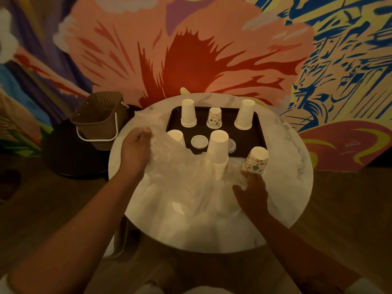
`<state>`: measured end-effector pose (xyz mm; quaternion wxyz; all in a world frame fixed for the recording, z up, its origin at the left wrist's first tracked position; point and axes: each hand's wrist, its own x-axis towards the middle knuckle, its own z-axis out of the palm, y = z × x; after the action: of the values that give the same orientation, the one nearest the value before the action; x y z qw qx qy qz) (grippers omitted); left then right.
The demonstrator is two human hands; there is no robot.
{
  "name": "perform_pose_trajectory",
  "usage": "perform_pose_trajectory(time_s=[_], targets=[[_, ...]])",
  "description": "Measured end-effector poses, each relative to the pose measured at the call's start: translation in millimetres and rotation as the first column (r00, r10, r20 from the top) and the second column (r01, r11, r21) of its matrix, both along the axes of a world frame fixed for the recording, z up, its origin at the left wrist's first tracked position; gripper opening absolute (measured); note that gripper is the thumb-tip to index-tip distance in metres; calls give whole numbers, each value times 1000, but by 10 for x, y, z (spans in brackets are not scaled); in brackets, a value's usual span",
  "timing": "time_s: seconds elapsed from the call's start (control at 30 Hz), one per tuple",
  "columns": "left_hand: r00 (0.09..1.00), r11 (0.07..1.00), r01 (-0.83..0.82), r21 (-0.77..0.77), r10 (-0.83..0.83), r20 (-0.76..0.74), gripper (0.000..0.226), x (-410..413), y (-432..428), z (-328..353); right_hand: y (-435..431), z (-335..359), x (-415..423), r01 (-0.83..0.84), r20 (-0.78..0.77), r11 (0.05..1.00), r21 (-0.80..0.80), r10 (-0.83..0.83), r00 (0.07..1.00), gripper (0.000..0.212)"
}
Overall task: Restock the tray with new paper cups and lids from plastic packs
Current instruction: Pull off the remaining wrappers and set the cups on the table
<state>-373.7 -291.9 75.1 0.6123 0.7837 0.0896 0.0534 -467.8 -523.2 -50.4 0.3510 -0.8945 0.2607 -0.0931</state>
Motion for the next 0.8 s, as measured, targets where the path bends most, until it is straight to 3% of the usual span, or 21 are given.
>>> perform_pose_trajectory(time_s=[0.07, 0.13, 0.2, 0.27, 0.37, 0.5, 0.67, 0.73, 0.8], targets=[[997, 995, 69, 79, -72, 36, 23, 23, -29, 62, 213, 400, 57, -91, 378, 995, -28, 95, 921, 53], [990, 987, 130, 97, -135, 49, 19, 33, -56, 146, 467, 837, 218, -273, 514, 961, -43, 256, 819, 66], [978, 977, 195, 88, -201, 62, 15, 50, -55, 235, 751, 1217, 451, -459, 466, 888, -24, 416, 781, 85], [965, 967, 248, 65, -252, 72, 15, 116, -2, 330, 1014, 1454, 727, -603, 353, 790, 109, 536, 767, 104], [969, 974, 227, 5, -226, 98, 16, 352, 149, 455, 1346, 1496, 1087, -688, 245, 676, 264, 643, 726, 109], [988, 995, 97, -15, -95, 120, 19, 905, 447, 514, 1604, 1192, 1325, -673, 169, 667, 318, 659, 733, 78], [998, 995, 9, 101, -14, 54, 35, 1806, 825, 497, 1872, 892, 1578, -561, -40, 770, 306, 599, 800, 48], [996, 993, -7, 115, -3, 92, 33, 2181, 909, 443, 1974, 825, 1768, -434, -80, 797, 420, 509, 857, 38], [988, 987, -45, 156, 20, 154, 35, 2434, 946, 347, 2084, 773, 1972, -244, -99, 750, 615, 380, 920, 36]])
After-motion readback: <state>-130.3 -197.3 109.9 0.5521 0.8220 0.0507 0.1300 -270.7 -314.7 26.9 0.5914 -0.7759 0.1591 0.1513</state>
